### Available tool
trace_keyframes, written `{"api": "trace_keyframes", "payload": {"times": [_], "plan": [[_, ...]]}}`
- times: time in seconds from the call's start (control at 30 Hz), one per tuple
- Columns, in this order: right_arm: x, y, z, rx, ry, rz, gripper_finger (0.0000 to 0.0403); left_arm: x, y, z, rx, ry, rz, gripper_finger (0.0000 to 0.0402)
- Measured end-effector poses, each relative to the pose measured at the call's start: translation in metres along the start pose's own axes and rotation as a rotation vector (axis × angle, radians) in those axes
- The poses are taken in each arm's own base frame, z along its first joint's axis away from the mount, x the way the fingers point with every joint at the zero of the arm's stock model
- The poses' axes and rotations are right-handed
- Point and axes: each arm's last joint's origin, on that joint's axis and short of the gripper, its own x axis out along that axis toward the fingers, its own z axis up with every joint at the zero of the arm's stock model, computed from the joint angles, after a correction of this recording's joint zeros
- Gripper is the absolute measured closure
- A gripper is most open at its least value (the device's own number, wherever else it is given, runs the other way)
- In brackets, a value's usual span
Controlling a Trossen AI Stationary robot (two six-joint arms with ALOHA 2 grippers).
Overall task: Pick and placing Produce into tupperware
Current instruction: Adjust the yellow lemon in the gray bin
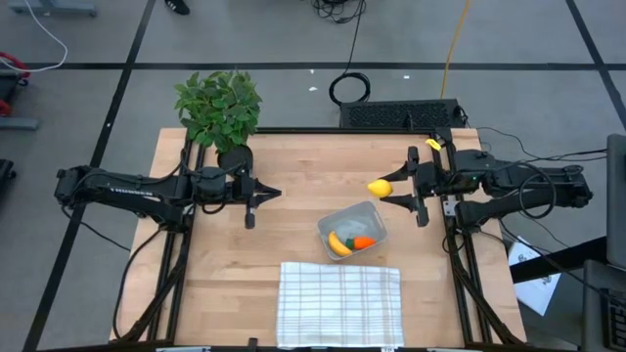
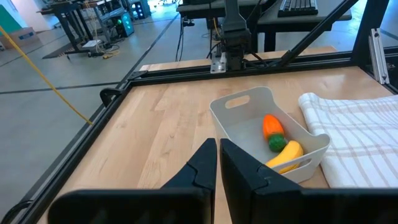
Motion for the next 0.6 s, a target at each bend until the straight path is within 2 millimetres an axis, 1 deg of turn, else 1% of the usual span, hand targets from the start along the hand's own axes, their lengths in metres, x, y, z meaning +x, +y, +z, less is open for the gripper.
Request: {"api": "trace_keyframes", "payload": {"times": [0.4,0.5,0.6], "plan": [[0.002,0.000,-0.001,0.000,0.006,0.000,0.0211,0.000,0.000,0.000,0.000,0.000,0.000,0.0376],[0.007,0.000,-0.004,0.000,0.032,0.000,0.0213,0.000,0.000,0.000,0.000,0.000,0.000,0.0376],[0.019,0.000,-0.012,-0.005,0.077,0.000,0.0214,0.000,0.000,0.000,0.000,0.000,0.000,0.0376]]}}
